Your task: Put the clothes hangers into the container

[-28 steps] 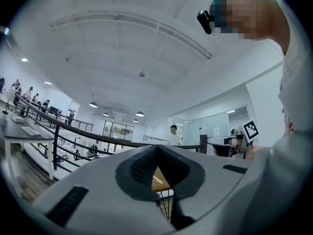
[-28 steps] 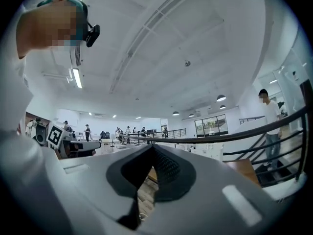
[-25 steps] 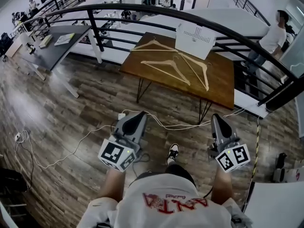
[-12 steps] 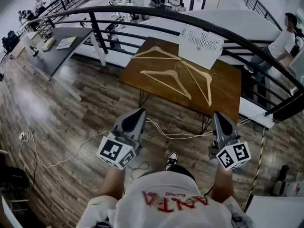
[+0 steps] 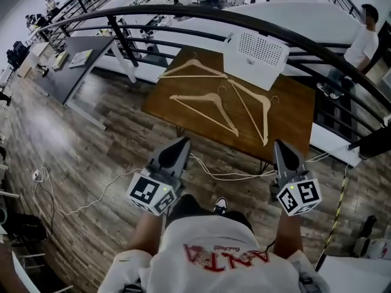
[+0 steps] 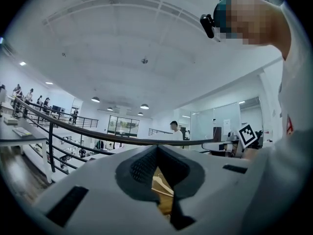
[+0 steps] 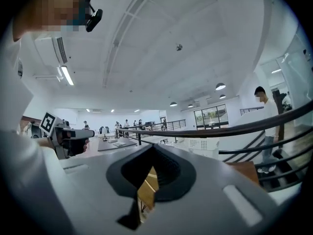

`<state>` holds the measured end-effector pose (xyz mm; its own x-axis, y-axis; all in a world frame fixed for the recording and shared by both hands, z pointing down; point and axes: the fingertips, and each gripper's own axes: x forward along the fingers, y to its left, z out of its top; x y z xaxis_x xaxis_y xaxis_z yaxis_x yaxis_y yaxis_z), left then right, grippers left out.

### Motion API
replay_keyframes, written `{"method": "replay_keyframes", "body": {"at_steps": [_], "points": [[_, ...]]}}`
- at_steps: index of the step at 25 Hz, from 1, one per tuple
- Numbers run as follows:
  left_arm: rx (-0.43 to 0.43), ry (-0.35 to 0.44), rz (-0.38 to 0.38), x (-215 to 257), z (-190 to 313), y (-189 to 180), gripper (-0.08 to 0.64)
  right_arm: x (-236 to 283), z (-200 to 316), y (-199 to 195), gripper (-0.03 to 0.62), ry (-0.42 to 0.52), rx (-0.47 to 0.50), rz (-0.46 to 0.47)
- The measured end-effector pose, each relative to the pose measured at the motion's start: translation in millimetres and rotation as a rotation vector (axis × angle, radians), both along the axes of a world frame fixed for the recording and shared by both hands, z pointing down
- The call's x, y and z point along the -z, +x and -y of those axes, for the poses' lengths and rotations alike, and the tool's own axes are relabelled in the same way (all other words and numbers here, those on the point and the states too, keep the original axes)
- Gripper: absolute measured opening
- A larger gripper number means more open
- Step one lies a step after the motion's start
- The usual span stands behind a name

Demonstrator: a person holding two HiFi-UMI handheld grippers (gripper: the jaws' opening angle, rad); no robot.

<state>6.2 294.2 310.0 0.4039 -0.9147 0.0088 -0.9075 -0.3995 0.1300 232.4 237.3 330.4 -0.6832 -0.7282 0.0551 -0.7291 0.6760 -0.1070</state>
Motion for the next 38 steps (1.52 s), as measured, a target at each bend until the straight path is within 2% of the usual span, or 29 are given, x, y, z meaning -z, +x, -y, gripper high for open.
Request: {"method": "replay_keyframes", "body": {"at_steps": [3,7,10,14,19,24,29,33,38], "points": [[-0.016,0.008,0.004,-4,26,11,0.009,-6,18,6,-0.002,0.010,0.007,-0.012],[-0.056,0.016,0.015,-9,64,24,0.009,-4,42,15,-0.002,0.041,0.018,0.028],[-0.091,0.027,0.010,-11,95,24,0.009,2,64,18,-0.002,0.066,-0.005,0.060],[-0.143,0.041,-0.005,-8,145,17,0.009,11,102,14,-0.002,0.080,-0.073,0.051],[-0.227,0.044,0.004,-8,214,-3,0.009,13,156,-6,-0.002,0.050,-0.161,0.034],[-0.305,0.039,0.009,0,278,-38,0.009,19,207,-37,-0.002,0.023,-0.264,0.012],[-0.378,0.019,0.013,-8,327,-65,0.009,11,241,-56,-0.002,-0.021,-0.368,-0.034],[-0.417,0.000,-0.004,-19,353,-70,0.009,-5,258,-56,-0.002,-0.077,-0.422,-0.050],[-0.447,-0.033,-0.031,-33,367,-58,0.009,-23,265,-44,-0.001,-0.116,-0.468,-0.090]]}}
